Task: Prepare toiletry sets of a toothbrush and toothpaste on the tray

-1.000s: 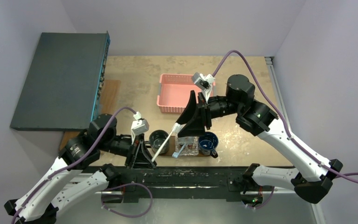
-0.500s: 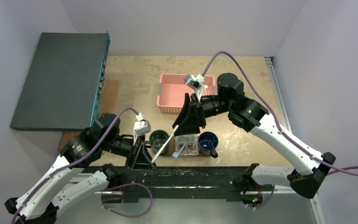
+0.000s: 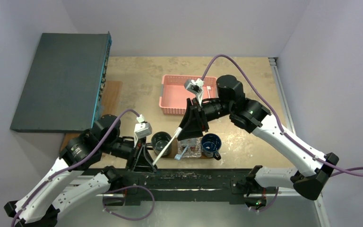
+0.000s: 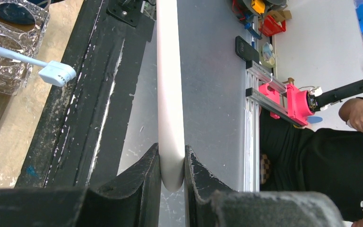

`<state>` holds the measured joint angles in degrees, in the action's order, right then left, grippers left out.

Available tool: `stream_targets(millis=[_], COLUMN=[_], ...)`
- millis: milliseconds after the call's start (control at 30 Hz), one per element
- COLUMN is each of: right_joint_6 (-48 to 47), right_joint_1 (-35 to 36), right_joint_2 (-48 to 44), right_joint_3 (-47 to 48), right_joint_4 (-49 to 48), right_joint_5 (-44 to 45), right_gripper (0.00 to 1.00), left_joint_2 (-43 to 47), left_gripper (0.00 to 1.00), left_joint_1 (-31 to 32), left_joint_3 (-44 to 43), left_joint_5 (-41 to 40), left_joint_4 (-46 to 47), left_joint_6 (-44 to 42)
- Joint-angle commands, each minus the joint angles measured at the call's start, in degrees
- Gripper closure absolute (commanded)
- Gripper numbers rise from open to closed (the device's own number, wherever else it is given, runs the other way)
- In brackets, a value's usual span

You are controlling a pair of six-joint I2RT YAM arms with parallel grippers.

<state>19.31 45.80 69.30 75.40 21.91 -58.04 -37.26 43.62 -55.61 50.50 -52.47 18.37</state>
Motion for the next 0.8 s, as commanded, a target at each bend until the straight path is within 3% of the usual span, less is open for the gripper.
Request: stream_targets(millis=[0,767], right_joint_6=[-1.73,-0.34], right_joint_1=[0.34,0.65], right_joint_2=[-0.01,1.1], right_joint_3=[0.19,1.28], right_joint_4=[1.21,-1.83], right_joint_5=[-0.8,-1.61], right_gripper=[0.59,0.62], left_joint_2=[-0.61,-1.83], left_gripper=[1.0,1.0], left_joint_1=[-0.07,-0.11], left_joint_3=[-2.04,-1.48], left_joint_5=[0.26,0.83], left_joint_4=[0.31,-0.11], left_joint_6=[-1.45,-2.8])
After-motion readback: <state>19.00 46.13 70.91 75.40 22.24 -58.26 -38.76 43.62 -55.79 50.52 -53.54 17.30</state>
